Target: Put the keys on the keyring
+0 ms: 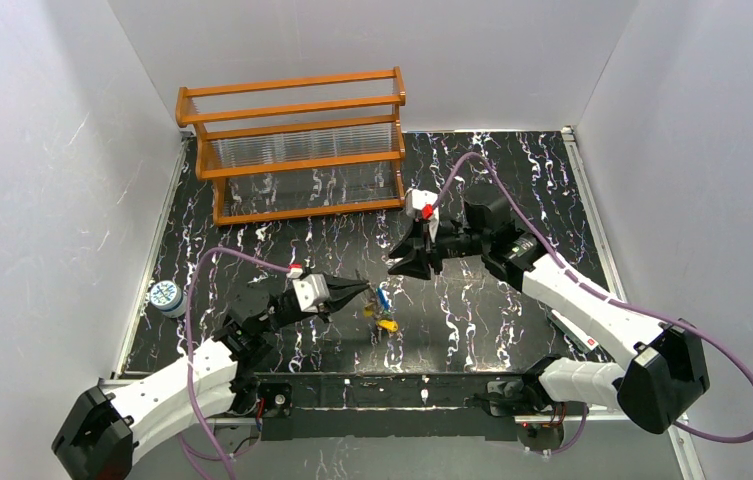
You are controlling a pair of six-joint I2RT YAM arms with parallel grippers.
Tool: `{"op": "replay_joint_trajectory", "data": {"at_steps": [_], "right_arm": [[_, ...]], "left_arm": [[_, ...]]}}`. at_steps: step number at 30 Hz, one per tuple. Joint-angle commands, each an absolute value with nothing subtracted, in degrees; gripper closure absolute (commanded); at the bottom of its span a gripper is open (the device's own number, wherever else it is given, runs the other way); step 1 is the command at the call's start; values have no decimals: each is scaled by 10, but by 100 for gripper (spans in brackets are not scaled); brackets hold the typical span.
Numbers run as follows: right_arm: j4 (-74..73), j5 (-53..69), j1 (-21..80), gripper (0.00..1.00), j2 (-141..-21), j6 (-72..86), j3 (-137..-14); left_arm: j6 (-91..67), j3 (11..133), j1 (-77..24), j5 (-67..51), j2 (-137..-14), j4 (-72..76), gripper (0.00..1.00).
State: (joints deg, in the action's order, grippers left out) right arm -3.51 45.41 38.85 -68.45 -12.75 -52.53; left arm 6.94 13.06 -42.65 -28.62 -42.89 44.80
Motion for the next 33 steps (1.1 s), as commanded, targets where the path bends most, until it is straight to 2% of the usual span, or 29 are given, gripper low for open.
{"op": "replay_joint_trajectory", "data": {"at_steps": [1, 6, 11, 16, 18, 20, 24, 33], "right_arm": [[42, 581, 381, 54, -671, -100, -518], [61, 624, 381, 53, -673, -96, -520], [62, 644, 381, 66, -692, -78, -529], [88, 635, 383, 63, -703, -39, -525], [99, 601, 390, 59, -701, -26, -519], [100, 575, 401, 59, -701, -23, -517], [97, 519, 424, 65, -708, -7, -520], [43, 419, 461, 71, -707, -28, -531]], "left_arm": [[57, 121, -429, -293, -408, 541, 100], [52, 120, -429, -294, -410, 542, 100], [51, 123, -429, -292, -418, 542, 100], [52, 126, -429, -288, -427, 542, 100], [52, 126, -428, -287, -430, 542, 100], [52, 127, -428, -287, -433, 542, 100], [52, 127, -429, -287, -436, 542, 100], [53, 128, -428, -286, -437, 542, 100]]}}
